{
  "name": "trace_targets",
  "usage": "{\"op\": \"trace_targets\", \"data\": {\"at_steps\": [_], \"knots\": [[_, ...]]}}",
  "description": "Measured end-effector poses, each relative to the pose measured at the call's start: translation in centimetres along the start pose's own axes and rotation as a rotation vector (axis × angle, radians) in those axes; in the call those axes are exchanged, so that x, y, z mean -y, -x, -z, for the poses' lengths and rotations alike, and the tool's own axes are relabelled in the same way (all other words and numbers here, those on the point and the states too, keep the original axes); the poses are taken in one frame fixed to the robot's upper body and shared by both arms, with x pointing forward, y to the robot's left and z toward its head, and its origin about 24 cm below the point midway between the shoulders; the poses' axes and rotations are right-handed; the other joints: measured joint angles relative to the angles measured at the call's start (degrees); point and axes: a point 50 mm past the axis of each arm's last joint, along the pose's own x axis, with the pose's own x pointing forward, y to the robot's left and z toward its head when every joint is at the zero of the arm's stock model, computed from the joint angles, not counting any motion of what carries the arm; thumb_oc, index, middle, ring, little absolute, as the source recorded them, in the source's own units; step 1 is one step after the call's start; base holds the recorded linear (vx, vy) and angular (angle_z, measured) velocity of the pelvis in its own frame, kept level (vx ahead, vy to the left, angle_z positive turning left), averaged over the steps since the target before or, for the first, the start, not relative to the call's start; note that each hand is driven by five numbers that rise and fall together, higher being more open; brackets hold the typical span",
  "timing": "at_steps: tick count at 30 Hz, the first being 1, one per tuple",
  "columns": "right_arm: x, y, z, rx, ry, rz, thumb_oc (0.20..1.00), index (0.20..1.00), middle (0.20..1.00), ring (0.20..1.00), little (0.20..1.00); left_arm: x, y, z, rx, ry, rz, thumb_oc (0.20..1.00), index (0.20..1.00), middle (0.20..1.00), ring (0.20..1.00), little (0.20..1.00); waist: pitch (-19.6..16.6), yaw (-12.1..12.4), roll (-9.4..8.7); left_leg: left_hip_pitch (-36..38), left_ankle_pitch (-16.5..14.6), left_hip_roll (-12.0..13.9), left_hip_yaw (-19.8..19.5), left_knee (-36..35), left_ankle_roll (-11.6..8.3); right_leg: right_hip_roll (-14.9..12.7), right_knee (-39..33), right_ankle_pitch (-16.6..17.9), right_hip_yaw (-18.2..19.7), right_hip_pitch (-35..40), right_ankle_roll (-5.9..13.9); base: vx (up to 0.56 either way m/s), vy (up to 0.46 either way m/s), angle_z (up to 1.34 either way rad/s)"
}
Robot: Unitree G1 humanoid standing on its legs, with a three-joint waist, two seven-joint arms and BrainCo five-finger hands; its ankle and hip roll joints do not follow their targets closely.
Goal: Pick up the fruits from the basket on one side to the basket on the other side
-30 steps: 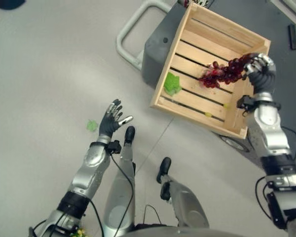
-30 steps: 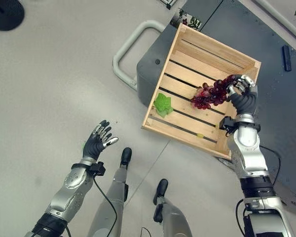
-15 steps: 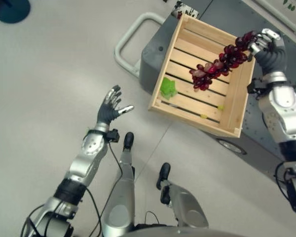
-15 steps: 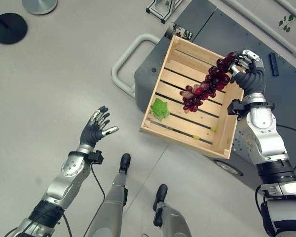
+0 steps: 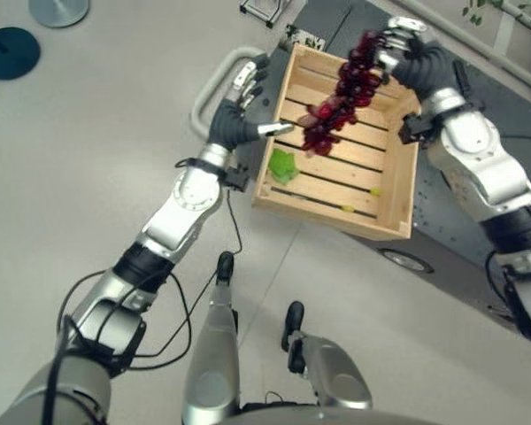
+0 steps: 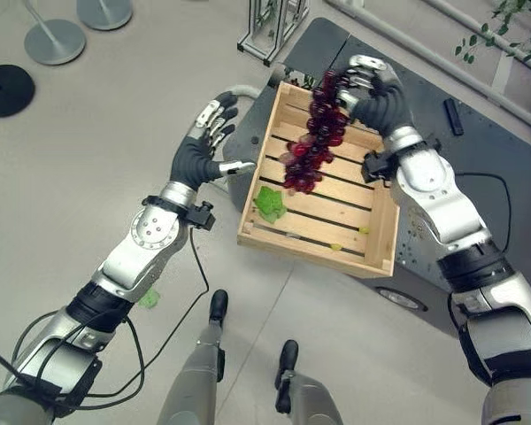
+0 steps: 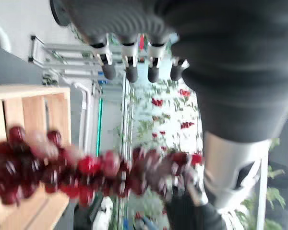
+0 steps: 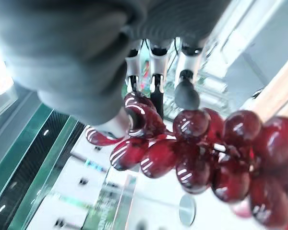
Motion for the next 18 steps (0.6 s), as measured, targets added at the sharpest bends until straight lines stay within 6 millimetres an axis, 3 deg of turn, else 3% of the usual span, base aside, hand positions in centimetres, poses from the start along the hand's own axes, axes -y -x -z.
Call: {"op": "trace_targets", "data": {"at_steps": [6,10,14,18], "knots": [[-2.0,-1.4,-0.7,0.017,-0.029,-0.060,0.200,0.200,0.200,0.200,0.200,1.8,-1.2,-0.1,0.000,0.013,0.049,1.000,1.000,1.000,1.000,1.000,-0.24,0.03,0.28,2.08,-0.14,0.02,0.28,0.06,-0.13,-0.09,0.19,-0.02,0.27,1.94,-0.03,0.00,-0.003,-0.01],[-3.1,-1.7,-0.1,-0.015,-0.041,-0.085,0.200,0.200,0.200,0.200,0.200,2.6,-1.7,0.5,-0.027,0.023,0.056,1.000,1.000,1.000,1.000,1.000,-0.98,0.00,1.49,2.97,-0.48,0.05,0.30,0.31,0.05,-0.09,0.29,-0.06,0.28,2.87,-0.05,0.00,0.000,0.00],[-4.5,-1.9,1.0,-0.058,-0.073,-0.108,0.200,0.200,0.200,0.200,0.200,2.6,-1.7,2.1,-0.100,0.046,0.039,1.000,1.000,1.000,1.000,1.000,-2.12,-0.03,3.25,3.83,-0.88,0.12,0.41,0.56,0.66,-0.07,0.69,-0.09,0.96,3.32,-0.03,0.02,-0.002,-0.07],[-6.7,-2.0,1.3,-0.071,-0.121,-0.154,0.200,0.200,0.200,0.200,0.200,2.6,-1.6,3.6,-0.172,0.107,0.001,1.000,1.000,1.000,1.000,1.000,-3.15,-0.49,3.49,4.34,-1.04,0.37,0.41,0.59,0.57,0.14,0.68,-0.19,1.17,3.78,-0.19,0.02,-0.005,-0.03]]}}
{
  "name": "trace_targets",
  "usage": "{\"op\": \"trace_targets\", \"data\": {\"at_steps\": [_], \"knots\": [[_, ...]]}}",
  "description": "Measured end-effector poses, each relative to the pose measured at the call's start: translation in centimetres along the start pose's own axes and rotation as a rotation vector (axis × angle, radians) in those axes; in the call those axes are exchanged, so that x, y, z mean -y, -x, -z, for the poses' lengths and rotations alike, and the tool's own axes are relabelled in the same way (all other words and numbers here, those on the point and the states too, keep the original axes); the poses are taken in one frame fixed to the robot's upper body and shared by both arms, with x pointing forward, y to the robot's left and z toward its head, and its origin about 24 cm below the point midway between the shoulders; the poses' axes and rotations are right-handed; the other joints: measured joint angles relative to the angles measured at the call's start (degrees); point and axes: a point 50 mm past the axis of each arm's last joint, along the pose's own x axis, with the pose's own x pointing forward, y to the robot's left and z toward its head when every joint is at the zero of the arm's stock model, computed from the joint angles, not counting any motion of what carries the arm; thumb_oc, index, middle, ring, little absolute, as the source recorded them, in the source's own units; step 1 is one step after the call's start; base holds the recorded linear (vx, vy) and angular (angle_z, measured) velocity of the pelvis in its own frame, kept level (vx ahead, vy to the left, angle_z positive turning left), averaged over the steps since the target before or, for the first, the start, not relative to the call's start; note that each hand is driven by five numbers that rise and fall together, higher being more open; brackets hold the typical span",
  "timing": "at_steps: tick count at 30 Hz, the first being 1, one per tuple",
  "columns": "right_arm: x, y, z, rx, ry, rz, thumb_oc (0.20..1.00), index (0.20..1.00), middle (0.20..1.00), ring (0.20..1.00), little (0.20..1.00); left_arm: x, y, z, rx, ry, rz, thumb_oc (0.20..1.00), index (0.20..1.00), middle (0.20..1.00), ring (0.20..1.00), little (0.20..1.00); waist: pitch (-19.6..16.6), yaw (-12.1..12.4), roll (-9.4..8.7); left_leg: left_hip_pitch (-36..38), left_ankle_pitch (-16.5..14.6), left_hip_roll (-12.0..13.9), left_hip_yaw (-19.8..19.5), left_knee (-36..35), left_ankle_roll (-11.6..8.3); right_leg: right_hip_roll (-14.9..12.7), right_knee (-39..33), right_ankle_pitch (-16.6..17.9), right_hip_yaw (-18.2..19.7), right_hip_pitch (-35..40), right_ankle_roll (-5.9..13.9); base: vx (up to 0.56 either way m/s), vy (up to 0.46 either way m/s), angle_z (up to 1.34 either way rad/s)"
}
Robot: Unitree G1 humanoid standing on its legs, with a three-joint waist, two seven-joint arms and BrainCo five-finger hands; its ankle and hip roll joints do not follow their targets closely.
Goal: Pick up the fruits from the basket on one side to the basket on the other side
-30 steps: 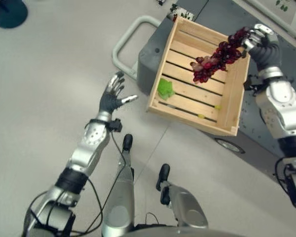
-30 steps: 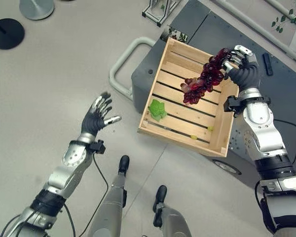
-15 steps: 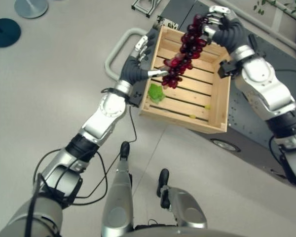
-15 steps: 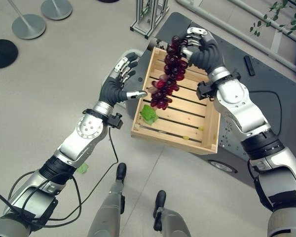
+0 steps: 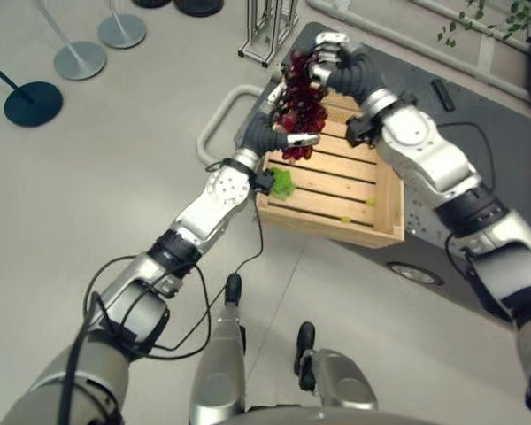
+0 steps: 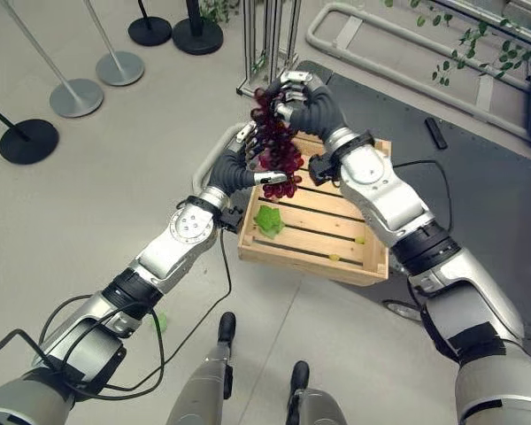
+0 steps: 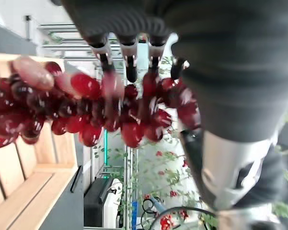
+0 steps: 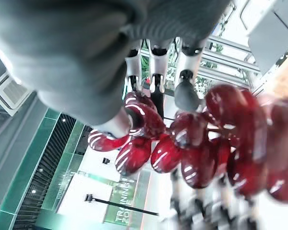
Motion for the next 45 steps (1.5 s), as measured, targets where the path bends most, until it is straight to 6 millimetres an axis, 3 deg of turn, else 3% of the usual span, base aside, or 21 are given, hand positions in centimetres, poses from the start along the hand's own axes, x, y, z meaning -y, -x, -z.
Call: {"op": "trace_targets", "data": {"at_steps": [4,12,19,20,21,24,25,26,39,42,45], "knots": [[-2.8,-0.2,0.8,0.000,-0.091,-0.046,0.200,0.200,0.200,0.200,0.200,0.1,-0.1,0.9,-0.039,0.028,-0.063,1.000,1.000,1.000,1.000,1.000,-2.10,-0.79,0.19,-0.23,-0.10,0.02,-0.05,0.00,0.03,0.06,-0.01,-0.21,-0.15,-0.11,-0.09,0.02,-0.007,0.03],[-4.9,0.9,3.0,-0.054,-0.170,-0.047,0.200,0.200,0.200,0.200,0.200,0.4,0.4,2.8,-0.108,0.065,-0.182,1.000,1.000,1.000,1.000,1.000,-6.54,-1.01,0.35,-0.57,-0.35,-0.03,-0.07,0.01,-0.21,0.06,-0.80,-0.39,-0.24,-0.12,-0.22,0.00,-0.001,0.01],[-5.8,1.1,2.9,-0.049,-0.177,-0.052,0.200,0.200,0.200,0.200,0.200,0.5,0.6,3.0,-0.115,0.118,-0.269,1.000,1.000,1.000,1.000,1.000,-7.37,-1.15,0.45,-0.57,-0.39,0.18,-0.06,0.01,-0.26,0.25,-0.84,-0.51,-0.23,-0.12,-0.38,0.00,0.000,0.00],[-5.8,1.1,2.8,-0.043,-0.177,-0.053,0.200,0.200,0.200,0.200,0.200,0.5,0.6,3.0,-0.115,0.118,-0.275,0.702,0.702,0.702,0.702,0.702,-7.44,-1.14,0.46,-0.57,-0.38,0.20,-0.06,0.01,-0.26,0.25,-0.84,-0.52,-0.23,-0.12,-0.40,0.00,0.000,0.00],[-5.8,1.1,2.7,-0.040,-0.179,-0.054,0.200,0.200,0.200,0.200,0.200,0.5,0.6,3.0,-0.115,0.118,-0.277,0.200,0.200,0.200,0.200,0.200,-7.47,-1.13,0.46,-0.57,-0.39,0.21,-0.06,0.01,-0.26,0.25,-0.84,-0.52,-0.23,-0.12,-0.41,0.00,0.000,0.00],[-5.8,1.1,2.6,-0.034,-0.179,-0.054,0.200,0.200,0.200,0.200,0.200,0.4,0.6,2.9,-0.113,0.117,-0.278,0.200,0.200,0.200,0.200,0.200,-7.57,-1.12,0.59,-0.57,-0.37,0.22,-0.04,0.01,-0.25,0.26,-0.84,-0.52,-0.23,-0.11,-0.41,0.00,0.000,0.00],[-5.8,1.1,2.7,-0.036,-0.180,-0.055,0.382,0.382,0.382,0.382,0.382,0.1,0.6,2.9,-0.110,0.109,-0.273,0.200,0.200,0.200,0.200,0.200,-7.62,-1.11,0.64,-0.57,-0.36,0.23,-0.04,0.01,-0.23,0.26,-0.84,-0.52,-0.23,-0.10,-0.41,0.00,0.000,0.00],[-5.8,1.2,2.9,-0.041,-0.182,-0.054,1.000,1.000,1.000,1.000,1.000,-0.1,0.6,2.9,-0.109,0.104,-0.260,0.200,0.200,0.200,0.200,0.200,-7.75,-1.15,0.69,-0.56,-0.39,0.22,-0.04,0.01,-0.27,0.26,-0.84,-0.52,-0.23,-0.10,-0.41,0.00,0.000,0.00],[-6.5,4.5,4.4,-0.041,-0.281,-0.075,1.000,1.000,1.000,1.000,1.000,-1.0,2.2,4.7,-0.170,0.136,-0.250,0.200,0.200,0.200,0.200,0.200,-9.50,-1.60,1.67,-0.26,-0.45,0.51,0.56,0.03,-0.37,0.37,-0.79,-0.70,-0.07,0.04,-0.54,0.00,-0.002,0.00],[-5.8,6.0,5.2,-0.051,-0.318,-0.034,1.000,1.000,1.000,1.000,1.000,-1.6,3.9,6.2,-0.216,0.166,-0.281,0.200,0.200,0.200,0.200,0.200,-9.50,-2.51,1.67,0.13,-0.45,0.56,0.81,-0.01,-0.36,0.37,-0.72,-0.72,0.15,0.25,-0.57,-0.01,-0.012,-0.02],[-2.8,9.3,6.6,-0.066,-0.329,0.134,1.000,1.000,1.000,1.000,1.000,-1.9,7.4,8.2,-0.272,0.238,-0.314,0.200,0.200,0.200,0.200,0.200,-9.47,-2.63,1.76,1.56,-0.67,0.64,1.20,-0.30,-0.53,0.38,-1.14,-0.79,0.39,1.54,-0.67,-0.01,-0.026,-0.04]]}}
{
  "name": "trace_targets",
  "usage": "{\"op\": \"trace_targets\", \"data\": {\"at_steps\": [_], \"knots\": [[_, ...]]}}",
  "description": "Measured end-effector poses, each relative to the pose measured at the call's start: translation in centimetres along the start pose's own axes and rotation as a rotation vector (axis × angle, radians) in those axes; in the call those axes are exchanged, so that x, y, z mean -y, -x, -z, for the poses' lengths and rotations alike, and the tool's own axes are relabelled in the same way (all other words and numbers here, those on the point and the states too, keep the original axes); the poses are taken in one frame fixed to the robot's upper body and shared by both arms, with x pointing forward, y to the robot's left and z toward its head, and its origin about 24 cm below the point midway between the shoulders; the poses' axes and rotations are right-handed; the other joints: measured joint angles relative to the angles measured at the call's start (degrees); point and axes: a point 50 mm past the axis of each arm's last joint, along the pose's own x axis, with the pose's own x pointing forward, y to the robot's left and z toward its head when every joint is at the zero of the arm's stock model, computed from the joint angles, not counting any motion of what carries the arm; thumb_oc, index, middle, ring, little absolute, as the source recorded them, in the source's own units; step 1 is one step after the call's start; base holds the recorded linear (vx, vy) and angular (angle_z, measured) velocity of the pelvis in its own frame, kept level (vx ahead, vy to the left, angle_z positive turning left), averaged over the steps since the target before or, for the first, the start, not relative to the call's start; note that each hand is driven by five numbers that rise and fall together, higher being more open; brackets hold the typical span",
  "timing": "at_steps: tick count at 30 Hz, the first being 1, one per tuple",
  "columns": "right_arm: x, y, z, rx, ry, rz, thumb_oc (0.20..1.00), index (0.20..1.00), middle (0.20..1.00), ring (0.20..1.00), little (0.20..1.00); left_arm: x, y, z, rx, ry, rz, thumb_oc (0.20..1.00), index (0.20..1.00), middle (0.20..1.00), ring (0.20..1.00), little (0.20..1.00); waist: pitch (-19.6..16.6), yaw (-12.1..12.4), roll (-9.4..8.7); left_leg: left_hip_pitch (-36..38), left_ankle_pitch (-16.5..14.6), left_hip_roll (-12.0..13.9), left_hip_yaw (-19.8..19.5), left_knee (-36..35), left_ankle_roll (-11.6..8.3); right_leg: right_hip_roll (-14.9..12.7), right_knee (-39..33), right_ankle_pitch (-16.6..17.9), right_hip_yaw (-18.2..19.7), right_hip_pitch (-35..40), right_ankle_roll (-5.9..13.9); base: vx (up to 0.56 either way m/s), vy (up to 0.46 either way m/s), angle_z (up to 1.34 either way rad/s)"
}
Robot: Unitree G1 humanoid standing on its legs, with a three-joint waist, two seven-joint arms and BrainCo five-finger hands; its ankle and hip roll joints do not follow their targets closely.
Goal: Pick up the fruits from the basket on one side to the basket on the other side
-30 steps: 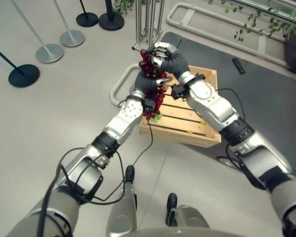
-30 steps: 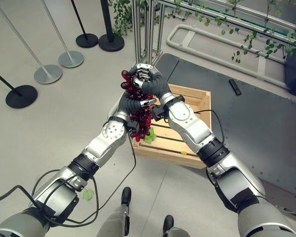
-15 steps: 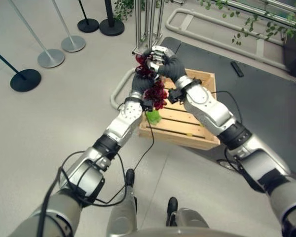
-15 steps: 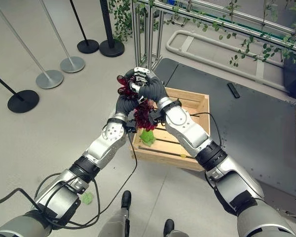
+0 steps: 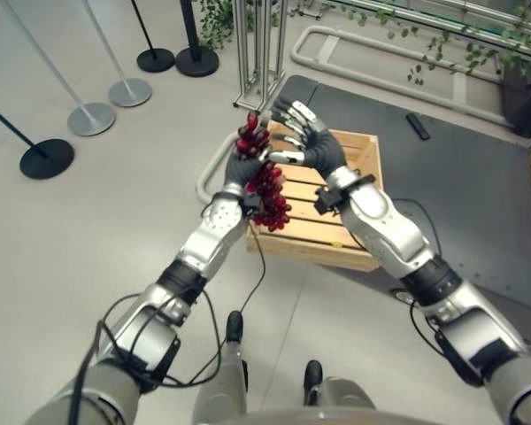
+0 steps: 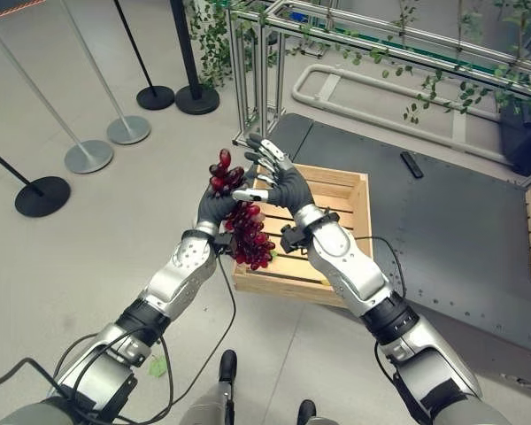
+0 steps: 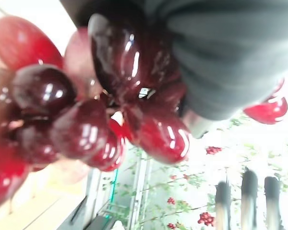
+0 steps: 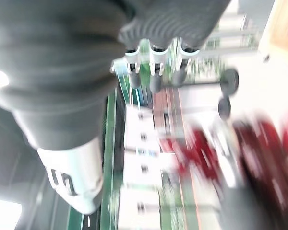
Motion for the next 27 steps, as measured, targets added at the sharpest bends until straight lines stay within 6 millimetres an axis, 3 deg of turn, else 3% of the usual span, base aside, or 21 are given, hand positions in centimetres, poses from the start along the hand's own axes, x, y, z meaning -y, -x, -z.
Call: {"op": "trace_targets", "data": {"at_steps": [3,8,14,18,19,20,21,22,24,25,26,27], "knots": [[2.1,2.1,0.9,-0.020,0.026,0.103,1.000,1.000,1.000,1.000,1.000,-1.7,1.9,2.0,-0.058,0.050,-0.057,0.200,0.200,0.200,0.200,0.200,-0.09,0.01,0.49,0.88,-0.36,0.41,0.10,0.00,-0.47,0.47,0.15,-0.19,-0.02,0.73,-0.31,0.00,-0.069,-0.03],[3.3,6.0,3.2,-0.106,0.053,0.192,1.000,1.000,1.000,1.000,1.000,-4.4,5.4,4.2,-0.120,0.148,-0.156,0.200,0.200,0.200,0.200,0.200,-0.46,0.04,2.36,2.40,-0.97,1.29,-0.36,0.27,-1.11,1.59,-0.75,-0.47,-0.12,2.91,-1.04,0.01,-0.083,0.02],[4.4,8.9,4.5,-0.156,0.036,0.277,1.000,1.000,1.000,1.000,1.000,-7.0,8.8,4.8,-0.118,0.202,-0.251,0.200,0.200,0.200,0.200,0.200,-0.70,-0.06,4.36,4.41,-1.50,1.97,-1.92,1.46,-1.97,3.25,-3.38,-0.22,-1.53,7.39,-2.23,0.01,-0.093,0.11],[5.2,11.0,5.1,-0.207,0.053,0.318,1.000,1.000,1.000,1.000,1.000,-7.6,10.8,5.0,-0.124,0.212,-0.268,0.200,0.200,0.200,0.200,0.200,-0.41,0.05,5.51,4.93,-1.06,2.45,-3.18,1.53,-2.75,4.49,-4.24,-0.51,-3.93,9.60,-3.20,-0.11,-0.043,0.35],[5.3,11.2,5.2,-0.210,0.055,0.328,1.000,1.000,1.000,1.000,1.000,-7.8,11.5,5.3,-0.135,0.215,-0.272,0.200,0.200,0.200,0.200,0.200,-0.24,0.76,6.81,4.04,0.46,2.68,-2.52,0.81,-2.98,5.60,-2.89,-0.99,-5.09,9.30,-3.57,-0.11,-0.019,0.53],[5.4,11.4,5.1,-0.211,0.064,0.332,1.000,1.000,1.000,1.000,1.000,-7.7,11.5,5.2,-0.130,0.223,-0.265,0.200,0.200,0.200,0.200,0.200,-0.13,-0.16,7.39,3.70,1.41,3.21,-0.06,-0.77,-3.15,5.88,-2.65,-1.38,-6.88,9.26,-3.76,-0.14,-0.037,0.80],[5.5,11.8,5.5,-0.225,0.061,0.346,1.000,1.000,1.000,1.000,1.000,-7.6,11.7,5.5,-0.136,0.234,-0.266,0.200,0.200,0.200,0.200,0.200,0.16,-0.67,7.25,2.71,-1.70,5.71,6.06,-0.09,-2.13,4.91,-1.99,-1.61,-8.54,8.89,-4.31,-0.25,-0.032,0.86],[5.3,12.0,5.6,-0.232,0.072,0.352,1.000,1.000,1.000,1.000,1.000,-7.6,11.9,5.8,-0.150,0.237,-0.261,0.200,0.200,0.200,0.200,0.200,0.28,-0.18,6.40,1.91,-7.06,7.97,16.47,2.87,-0.80,3.51,-2.05,-1.63,-11.35,9.09,-4.42,-0.23,-0.021,0.72],[5.3,11.9,5.6,-0.230,0.084,0.357,1.000,1.000,1.000,1.000,1.000,-7.7,12.1,5.9,-0.158,0.232,-0.249,0.200,0.200,0.200,0.200,0.200,0.61,0.43,4.99,0.54,-9.65,10.13,22.12,13.26,0.74,0.61,-1.40,-1.62,-15.75,9.41,-4.42,-0.16,0.050,0.43],[5.0,11.6,5.5,-0.217,0.078,0.351,1.000,1.000,1.000,1.000,1.000,-7.9,12.7,6.1,-0.170,0.229,-0.254,0.200,0.200,0.200,0.200,0.200,0.33,0.74,3.41,0.12,-10.98,10.07,21.34,20.73,-1.00,-1.63,-1.29,-1.31,-16.86,9.57,-3.79,-0.12,0.064,0.34],[4.9,11.4,5.3,-0.207,0.082,0.346,1.000,1.000,1.000,1.000,1.000,-7.8,13.0,6.2,-0.171,0.236,-0.248,0.200,0.200,0.200,0.200,0.200,0.47,0.27,2.72,0.46,-12.37,8.50,17.11,23.92,-2.35,-2.89,-1.17,-1.28,-17.94,10.08,-3.12,-0.21,0.107,0.42],[5.0,11.4,5.1,-0.205,0.106,0.339,1.000,1.000,1.000,1.000,1.000,-7.4,13.5,6.6,-0.185,0.257,-0.245,0.200,0.200,0.200,0.200,0.200,0.07,-0.03,2.25,2.27,-13.77,5.67,13.16,27.60,-2.20,-4.69,-0.16,-1.37,-18.45,11.04,-2.53,-0.13,0.074,0.54]]}}
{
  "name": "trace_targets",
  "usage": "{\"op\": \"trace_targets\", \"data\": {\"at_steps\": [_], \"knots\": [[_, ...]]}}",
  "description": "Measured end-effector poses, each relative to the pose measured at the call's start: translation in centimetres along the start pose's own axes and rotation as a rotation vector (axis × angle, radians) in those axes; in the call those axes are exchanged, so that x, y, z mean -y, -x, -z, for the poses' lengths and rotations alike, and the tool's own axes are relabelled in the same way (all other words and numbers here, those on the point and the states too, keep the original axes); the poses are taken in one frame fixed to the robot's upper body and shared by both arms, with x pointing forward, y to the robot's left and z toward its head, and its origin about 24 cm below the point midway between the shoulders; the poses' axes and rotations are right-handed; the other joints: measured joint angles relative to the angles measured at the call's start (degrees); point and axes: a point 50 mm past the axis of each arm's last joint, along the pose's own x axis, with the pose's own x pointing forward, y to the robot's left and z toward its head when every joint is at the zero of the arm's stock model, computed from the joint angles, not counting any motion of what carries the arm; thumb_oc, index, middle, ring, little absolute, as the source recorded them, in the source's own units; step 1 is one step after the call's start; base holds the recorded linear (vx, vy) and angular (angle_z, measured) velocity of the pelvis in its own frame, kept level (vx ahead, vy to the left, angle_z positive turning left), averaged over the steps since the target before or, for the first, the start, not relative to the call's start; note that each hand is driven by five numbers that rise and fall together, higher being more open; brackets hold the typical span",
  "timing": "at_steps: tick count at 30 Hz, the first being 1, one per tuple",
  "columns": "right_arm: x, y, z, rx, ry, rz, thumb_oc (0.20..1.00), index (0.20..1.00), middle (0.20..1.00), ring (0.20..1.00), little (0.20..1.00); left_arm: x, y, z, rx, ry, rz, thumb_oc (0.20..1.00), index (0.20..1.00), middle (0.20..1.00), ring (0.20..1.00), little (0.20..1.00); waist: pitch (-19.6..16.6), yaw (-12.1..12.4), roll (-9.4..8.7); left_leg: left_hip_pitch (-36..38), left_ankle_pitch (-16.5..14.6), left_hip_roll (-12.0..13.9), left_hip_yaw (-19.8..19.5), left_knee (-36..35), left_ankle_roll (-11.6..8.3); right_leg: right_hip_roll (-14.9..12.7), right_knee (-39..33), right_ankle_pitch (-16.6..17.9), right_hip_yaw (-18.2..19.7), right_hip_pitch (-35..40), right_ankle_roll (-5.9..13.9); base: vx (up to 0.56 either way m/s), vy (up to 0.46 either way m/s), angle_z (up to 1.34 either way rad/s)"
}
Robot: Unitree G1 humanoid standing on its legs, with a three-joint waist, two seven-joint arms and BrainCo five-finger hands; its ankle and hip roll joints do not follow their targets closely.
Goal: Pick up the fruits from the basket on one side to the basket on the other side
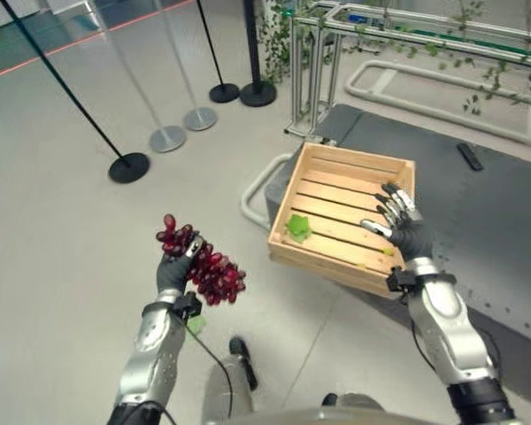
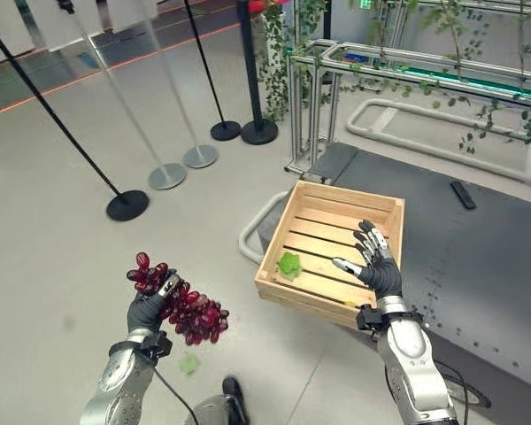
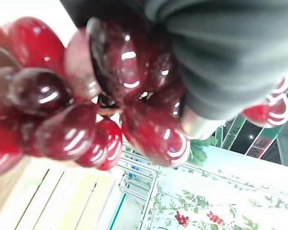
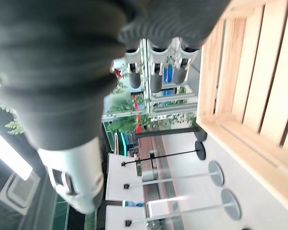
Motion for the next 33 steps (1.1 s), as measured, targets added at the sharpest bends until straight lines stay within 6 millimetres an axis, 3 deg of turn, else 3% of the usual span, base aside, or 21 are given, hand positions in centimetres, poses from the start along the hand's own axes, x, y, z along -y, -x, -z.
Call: {"op": "trace_targets", "data": {"at_steps": [1,2,3,4,5,6,8,10,11,14,16,17,19,20,22,24,26,27,28,29,33], "knots": [[-0.1,0.0,-0.1,0.005,0.004,-0.008,1.000,1.000,1.000,1.000,1.000,0.0,0.3,0.2,-0.009,0.004,-0.001,0.200,0.200,0.200,0.200,0.200,-0.91,0.21,1.20,1.53,2.42,-1.00,-0.50,-0.84,2.74,0.06,1.32,-0.02,-0.35,0.04,0.03,-0.27,0.123,0.75],[0.1,0.1,-0.3,0.013,0.013,-0.004,1.000,1.000,1.000,1.000,1.000,0.2,0.2,0.2,-0.006,0.004,0.012,0.200,0.200,0.200,0.200,0.200,-1.34,-0.49,1.72,2.72,1.74,-1.30,-0.66,-3.36,4.96,0.13,3.87,-0.59,-0.98,-0.42,0.41,-0.16,0.130,1.29],[-0.1,-0.2,-0.5,0.023,0.019,-0.015,1.000,1.000,1.000,1.000,1.000,0.7,-0.2,-0.5,0.024,0.009,0.027,0.200,0.200,0.200,0.200,0.200,-1.64,-1.46,1.62,3.77,2.49,-2.65,-2.70,-9.63,5.28,-1.11,15.94,-2.62,-0.76,-6.63,-0.25,-0.23,0.185,1.54],[-0.3,-0.3,-0.6,0.030,0.017,-0.022,1.000,1.000,1.000,1.000,1.000,0.7,-0.3,-0.9,0.040,0.003,0.036,0.200,0.200,0.200,0.200,0.200,-2.43,-1.89,2.13,3.70,4.20,-3.17,-3.31,-16.07,2.81,0.77,14.72,-4.45,-0.51,-9.59,-0.77,-0.19,0.186,1.77],[-0.7,-0.8,-1.1,0.060,0.006,-0.029,1.000,1.000,1.000,1.000,1.000,0.7,-0.5,-2.0,0.075,-0.021,0.055,0.200,0.200,0.200,0.200,0.200,-5.11,-3.08,-0.20,3.40,5.70,-4.20,-4.41,-23.50,1.86,2.88,5.64,-3.90,1.57,-13.94,-3.43,-0.23,0.201,2.08],[-0.3,-1.6,-1.7,0.093,0.003,0.003,1.000,1.000,1.000,1.000,1.000,1.5,-2.4,-2.9,0.098,-0.035,0.091,0.200,0.200,0.200,0.200,0.200,-3.46,-2.22,-1.35,-1.71,-0.88,-1.13,3.21,-9.16,4.68,-0.06,5.12,2.21,-5.25,-14.02,-2.62,-0.24,0.286,1.89],[-0.3,-1.6,-1.4,0.073,0.008,0.001,1.000,1.000,1.000,1.000,1.000,0.9,-2.1,-1.9,0.052,-0.036,0.063,0.200,0.200,0.200,0.200,0.200,-3.66,-1.18,-0.76,1.74,-5.84,2.32,6.10,-0.56,-0.61,-2.62,7.05,2.21,-9.14,-11.97,-2.52,-0.20,0.297,1.39],[0.2,-1.1,-1.3,0.066,0.018,0.020,1.000,1.000,1.000,1.000,1.000,1.0,-1.6,-1.3,0.030,-0.029,0.066,0.200,0.200,0.200,0.200,0.200,-4.84,-3.36,1.34,6.67,-5.82,2.55,6.37,-11.03,-1.06,-4.97,9.59,1.77,-13.30,-10.63,-1.82,-0.15,0.223,1.60],[0.4,-1.0,-0.8,0.045,0.008,0.044,1.000,1.000,1.000,1.000,1.000,1.3,-1.7,-1.6,0.039,-0.048,0.084,0.200,0.200,0.200,0.200,0.200,-4.73,-2.70,0.51,7.08,-5.35,-0.04,6.67,-14.28,2.02,-8.37,12.16,2.34,-13.72,-10.89,-1.27,-0.15,0.220,1.47],[-1.2,-0.8,0.0,0.020,-0.042,0.013,1.000,1.000,1.000,1.000,1.000,0.3,-1.4,-2.7,0.067,-0.103,0.068,0.200,0.200,0.200,0.200,0.200,-5.86,0.83,-1.83,3.65,-6.45,-2.37,5.67,-12.46,4.46,-10.92,13.06,3.97,-14.06,-12.24,-1.26,-0.17,0.264,0.69],[-1.6,-0.7,0.3,0.012,-0.068,0.018,1.000,1.000,1.000,1.000,1.000,-0.2,-1.6,-3.4,0.089,-0.150,0.049,0.200,0.200,0.200,0.200,0.200,-6.20,0.80,-2.69,0.95,-6.19,-3.76,2.03,-11.71,5.91,-12.35,15.10,6.17,-14.16,-12.65,-0.67,-0.12,0.230,0.99],[-1.8,-0.7,0.6,-0.001,-0.072,0.012,1.000,1.000,1.000,1.000,1.000,-0.4,-1.6,-3.3,0.083,-0.153,0.039,0.200,0.200,0.200,0.200,0.200,-5.95,0.56,-2.63,1.09,-5.58,-4.48,-0.19,-12.94,7.10,-12.61,18.31,5.27,-11.03,-15.19,0.36,-0.16,0.251,0.79],[-2.1,-1.0,0.6,-0.001,-0.082,0.008,1.000,1.000,1.000,1.000,1.000,-0.6,-1.6,-3.4,0.085,-0.156,0.020,0.200,0.200,0.200,0.200,0.200,-5.74,-0.09,-2.29,1.41,-3.32,-4.57,-3.41,-15.77,7.10,-8.16,13.49,2.13,-2.38,-17.88,3.86,-0.03,0.279,0.86],[-2.0,-1.0,0.7,-0.003,-0.079,0.016,1.000,1.000,1.000,1.000,1.000,-0.4,-2.0,-3.6,0.090,-0.162,0.028,0.200,0.200,0.200,0.200,0.200,-5.56,-1.43,-1.96,1.73,-1.43,-5.88,-7.66,-18.88,7.67,-3.26,7.21,2.66,10.89,-19.93,5.38,0.11,0.273,1.27],[-1.8,-0.7,1.1,-0.020,-0.076,0.025,1.000,1.000,1.000,1.000,1.000,0.2,-2.1,-3.2,0.083,-0.151,0.052,0.200,0.200,0.200,0.200,0.200,-5.63,-2.45,-2.11,2.83,0.42,-8.01,-13.78,-22.22,8.18,1.03,3.28,2.74,22.53,-20.45,5.49,0.07,0.155,1.50],[-1.7,-0.4,1.4,-0.038,-0.076,0.024,1.000,1.000,1.000,1.000,1.000,0.3,-2.1,-3.0,0.072,-0.188,0.074,0.200,0.200,0.200,0.200,0.200,-5.66,-2.93,-2.62,3.53,2.04,-9.15,-15.91,-24.11,7.81,1.99,2.24,3.39,24.61,-20.71,5.18,0.05,0.115,1.63],[-1.6,-0.3,1.8,-0.052,-0.073,0.028,1.000,1.000,1.000,1.000,1.000,0.3,-1.9,-2.7,0.062,-0.201,0.082,0.200,0.200,0.200,0.200,0.200,-5.79,-3.59,-3.33,2.84,2.78,-10.84,-21.92,-24.12,6.58,5.72,1.49,3.12,30.65,-20.66,4.00,0.05,0.074,1.79],[-1.6,-0.3,1.8,-0.053,-0.074,0.022,1.000,1.000,1.000,1.000,1.000,0.4,-1.8,-2.8,0.063,-0.206,0.097,0.200,0.200,0.200,0.200,0.200,-5.93,-2.43,-4.52,1.28,3.04,-11.99,-22.87,-24.01,6.23,8.26,1.54,3.44,33.67,-20.83,1.86,0.06,0.045,1.82],[-1.5,-0.4,1.7,-0.050,-0.067,0.021,1.000,1.000,1.000,1.000,1.000,0.4,-1.8,-2.8,0.063,-0.210,0.100,0.200,0.200,0.200,0.200,0.200,-5.87,-4.30,-4.52,0.00,2.75,-12.61,-25.92,-22.21,5.08,10.76,2.65,3.90,39.41,-20.54,-0.29,0.02,0.000,2.18],[-1.2,-0.5,2.0,-0.063,-0.049,0.016,1.000,1.000,1.000,1.000,1.000,0.7,-1.8,-2.5,0.056,-0.204,0.118,0.200,0.200,0.200,0.200,0.200,-5.99,-3.99,-3.47,-2.46,2.76,-12.71,-27.85,-21.35,5.07,13.93,4.41,2.61,42.82,-20.66,-1.84,0.00,-0.026,1.74],[-1.1,-1.1,2.1,-0.069,-0.049,0.000,1.000,1.000,1.000,1.000,1.000,0.8,-1.5,-2.1,0.035,-0.212,0.131,0.200,0.200,0.200,0.200,0.200,-5.22,-0.41,-3.36,-3.26,2.88,-11.81,-30.46,-20.04,3.04,16.70,6.28,1.76,44.04,-20.32,-3.27,-0.02,-0.070,0.87]]}}
